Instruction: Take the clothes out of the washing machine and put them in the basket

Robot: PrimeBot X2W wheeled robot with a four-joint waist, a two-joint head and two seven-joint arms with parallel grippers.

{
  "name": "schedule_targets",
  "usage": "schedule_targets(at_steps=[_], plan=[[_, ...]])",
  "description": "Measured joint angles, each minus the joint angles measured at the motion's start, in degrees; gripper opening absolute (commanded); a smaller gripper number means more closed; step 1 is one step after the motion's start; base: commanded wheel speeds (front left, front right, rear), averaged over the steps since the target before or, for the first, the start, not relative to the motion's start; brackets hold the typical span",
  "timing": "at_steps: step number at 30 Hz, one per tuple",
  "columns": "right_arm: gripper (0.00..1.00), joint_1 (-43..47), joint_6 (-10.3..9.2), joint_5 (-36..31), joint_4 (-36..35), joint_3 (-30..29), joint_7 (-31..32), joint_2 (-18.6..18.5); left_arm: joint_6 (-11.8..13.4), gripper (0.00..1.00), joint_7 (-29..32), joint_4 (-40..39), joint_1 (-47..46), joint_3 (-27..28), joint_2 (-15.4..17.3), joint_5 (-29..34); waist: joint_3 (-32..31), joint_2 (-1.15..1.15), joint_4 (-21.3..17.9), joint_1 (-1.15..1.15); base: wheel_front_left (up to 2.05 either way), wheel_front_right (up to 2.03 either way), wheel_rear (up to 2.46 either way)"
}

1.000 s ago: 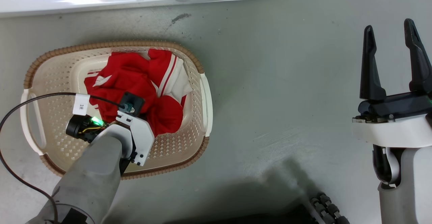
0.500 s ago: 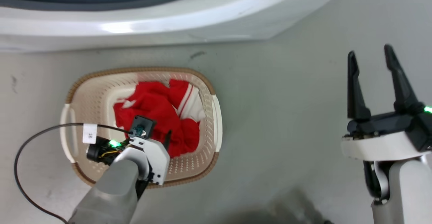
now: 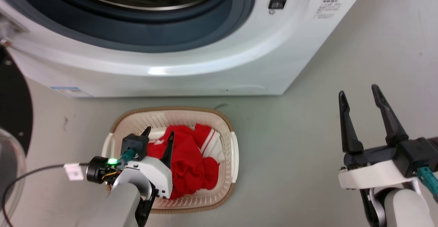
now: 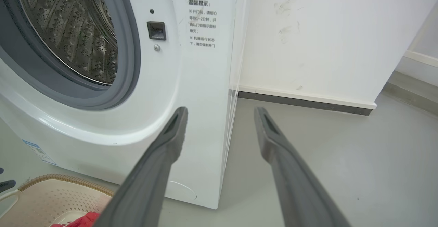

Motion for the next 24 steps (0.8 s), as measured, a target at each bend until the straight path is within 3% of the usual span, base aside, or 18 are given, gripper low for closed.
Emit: schedule_targets(at_steps=[9, 24], plan=[[1.00, 3.61, 0.00, 0.01, 0.47, 0.46, -0.01, -0.01, 2.21, 1.00, 0.00, -14.97, 10.48, 10.88, -1.82, 5.22, -7.96, 0.00, 1.85, 0.00, 0.00, 0.00, 0.00], [1.00, 8.63, 0.00, 1.65, -1.20, 0.20, -0.01, 0.00, 2.80, 1.00, 0.00, -33.66, 24.20, 25.41, -8.14, 15.34, -17.43, 0.00, 2.86, 0.00, 0.00, 0.00, 0.00]])
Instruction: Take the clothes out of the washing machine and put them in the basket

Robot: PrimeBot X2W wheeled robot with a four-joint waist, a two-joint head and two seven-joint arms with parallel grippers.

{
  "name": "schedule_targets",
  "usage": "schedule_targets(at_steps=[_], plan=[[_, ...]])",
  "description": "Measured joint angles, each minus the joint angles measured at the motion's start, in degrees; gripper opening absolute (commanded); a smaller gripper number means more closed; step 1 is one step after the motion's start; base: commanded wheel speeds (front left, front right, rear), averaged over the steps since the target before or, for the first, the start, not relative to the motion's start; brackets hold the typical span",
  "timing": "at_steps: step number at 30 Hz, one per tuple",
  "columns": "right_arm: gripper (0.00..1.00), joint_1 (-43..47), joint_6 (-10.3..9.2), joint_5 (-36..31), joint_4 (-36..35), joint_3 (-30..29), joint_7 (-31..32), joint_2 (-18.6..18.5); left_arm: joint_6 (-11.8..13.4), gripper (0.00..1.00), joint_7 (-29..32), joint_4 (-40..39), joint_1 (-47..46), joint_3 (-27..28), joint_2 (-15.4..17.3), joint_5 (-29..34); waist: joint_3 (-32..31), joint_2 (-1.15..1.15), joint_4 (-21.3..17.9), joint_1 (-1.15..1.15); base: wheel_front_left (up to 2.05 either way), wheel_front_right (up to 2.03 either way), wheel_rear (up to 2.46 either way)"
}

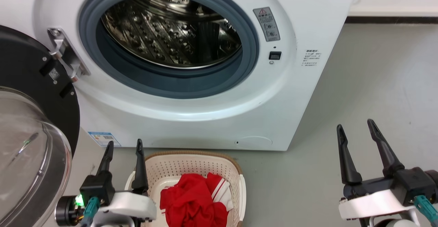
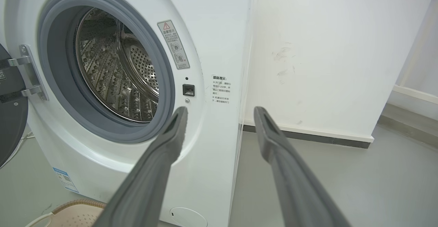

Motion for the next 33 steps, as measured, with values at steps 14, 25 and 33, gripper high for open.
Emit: schedule_targets(at_steps=[14, 25, 33], plan=[[1.00, 4.15, 0.00, 0.73, -0.42, -0.16, 0.00, -0.01, 1.53, 1.00, -0.01, -6.69, 7.26, 3.48, -1.89, 5.37, -5.38, 0.00, -0.26, 0.00, 0.00, 0.00, 0.00], [1.00, 5.75, 0.00, 1.32, -0.52, -0.03, 0.01, -0.01, 1.55, 1.00, -0.01, -6.93, 8.60, 4.01, -2.22, 5.70, -6.90, 0.00, -0.53, 0.01, 0.00, 0.00, 0.00], [1.00, 5.93, 0.00, 1.41, -0.40, 0.16, 0.00, -0.01, 1.36, 1.00, -0.01, -6.37, 8.84, 4.12, -2.29, 5.64, -7.11, 0.00, -0.92, 0.01, 0.00, 0.00, 0.00]])
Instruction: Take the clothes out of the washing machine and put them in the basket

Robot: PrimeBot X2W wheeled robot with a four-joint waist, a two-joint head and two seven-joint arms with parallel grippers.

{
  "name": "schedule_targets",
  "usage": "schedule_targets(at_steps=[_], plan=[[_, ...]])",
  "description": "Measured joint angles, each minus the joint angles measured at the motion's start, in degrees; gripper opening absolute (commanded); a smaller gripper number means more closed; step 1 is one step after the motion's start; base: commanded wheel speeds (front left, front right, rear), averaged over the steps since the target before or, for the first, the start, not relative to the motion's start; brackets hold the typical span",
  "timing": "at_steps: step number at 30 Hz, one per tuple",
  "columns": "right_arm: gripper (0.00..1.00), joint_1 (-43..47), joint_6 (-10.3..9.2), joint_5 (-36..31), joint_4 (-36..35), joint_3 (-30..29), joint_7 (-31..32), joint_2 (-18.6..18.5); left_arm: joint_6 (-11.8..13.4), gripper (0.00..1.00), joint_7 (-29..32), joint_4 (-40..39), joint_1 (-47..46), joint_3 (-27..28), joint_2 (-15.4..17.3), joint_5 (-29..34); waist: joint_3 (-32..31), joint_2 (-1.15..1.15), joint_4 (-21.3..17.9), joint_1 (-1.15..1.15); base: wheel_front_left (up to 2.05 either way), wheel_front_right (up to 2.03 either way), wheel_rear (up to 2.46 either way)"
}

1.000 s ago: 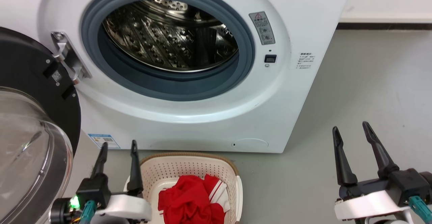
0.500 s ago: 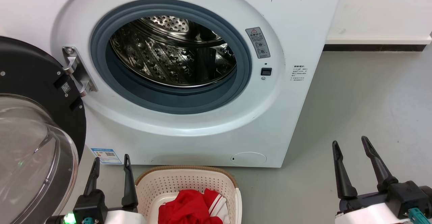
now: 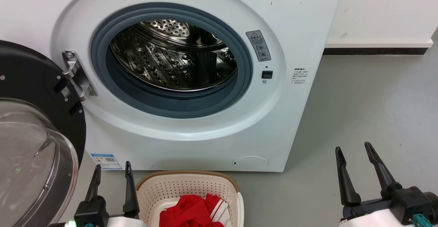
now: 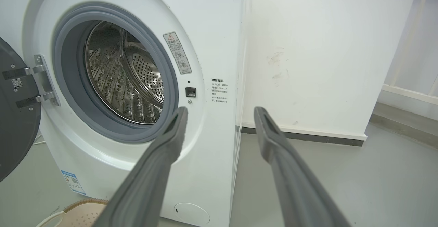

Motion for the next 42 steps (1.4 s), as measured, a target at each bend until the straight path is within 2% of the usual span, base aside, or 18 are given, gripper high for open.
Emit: schedule_targets(at_steps=[14, 15, 21, 42], plan=[[1.00, 0.07, 0.00, 0.12, 0.21, 0.18, 0.01, 0.00, -0.11, 1.00, 0.00, 0.21, 0.00, 0.04, -0.04, 0.13, 0.09, 0.00, -0.13, 0.00, 0.00, 0.00, 0.00], [0.00, 0.09, 0.00, 0.11, 0.53, 0.19, 0.01, 0.01, -0.10, 0.00, 0.02, 0.53, 0.00, 0.02, -0.04, 0.11, 0.09, 0.00, -0.13, 0.01, 0.00, 0.00, 0.00], [0.00, 0.65, 0.01, 0.79, 3.42, 0.27, 0.45, 0.01, -0.12, 0.00, 0.87, 3.83, 0.86, -0.05, -0.15, -0.83, 0.10, 0.00, -0.14, 0.00, 0.00, 0.00, 0.00], [0.00, -1.30, 0.00, 26.17, 6.82, 0.19, 4.57, -0.99, -3.55, 0.00, 6.33, 5.68, -1.80, 1.41, -0.16, -24.26, 0.10, 0.00, -0.07, 0.00, 0.00, 0.00, 0.00]])
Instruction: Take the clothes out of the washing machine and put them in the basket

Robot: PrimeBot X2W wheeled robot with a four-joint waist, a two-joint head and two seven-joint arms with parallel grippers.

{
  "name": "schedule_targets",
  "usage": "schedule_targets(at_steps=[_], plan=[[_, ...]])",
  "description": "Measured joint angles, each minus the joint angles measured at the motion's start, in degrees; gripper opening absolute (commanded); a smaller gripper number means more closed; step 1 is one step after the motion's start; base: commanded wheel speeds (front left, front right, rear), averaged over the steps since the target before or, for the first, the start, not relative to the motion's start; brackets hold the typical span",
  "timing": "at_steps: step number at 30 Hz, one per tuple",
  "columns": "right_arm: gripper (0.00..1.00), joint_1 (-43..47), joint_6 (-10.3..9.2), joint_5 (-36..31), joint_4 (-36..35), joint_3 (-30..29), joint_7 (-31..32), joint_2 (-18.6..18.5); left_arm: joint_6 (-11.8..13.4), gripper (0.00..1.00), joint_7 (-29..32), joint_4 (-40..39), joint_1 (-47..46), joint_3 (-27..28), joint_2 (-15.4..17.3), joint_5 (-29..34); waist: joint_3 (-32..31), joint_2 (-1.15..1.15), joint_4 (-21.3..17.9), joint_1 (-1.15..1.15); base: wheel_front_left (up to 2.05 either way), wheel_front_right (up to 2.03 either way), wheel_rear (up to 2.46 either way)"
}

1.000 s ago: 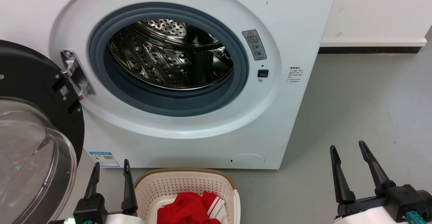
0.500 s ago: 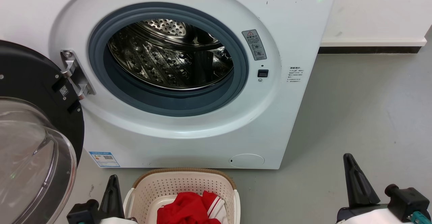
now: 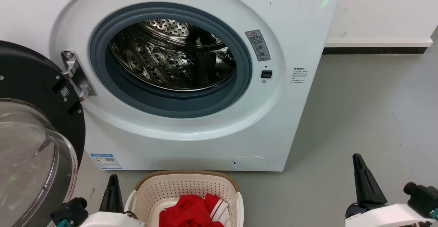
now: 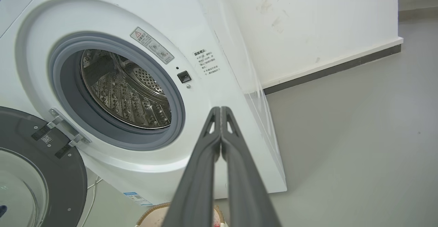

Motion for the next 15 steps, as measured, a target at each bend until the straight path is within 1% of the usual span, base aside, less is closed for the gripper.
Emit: schedule_targets(at_steps=[15], plan=[[0.00, -2.30, -0.01, 14.50, 1.94, -0.47, 2.76, -0.52, -2.00, 0.00, 3.12, 1.05, -2.15, 0.83, -0.01, -13.71, 0.00, 0.00, 0.05, 0.00, 0.00, 0.00, 0.00]])
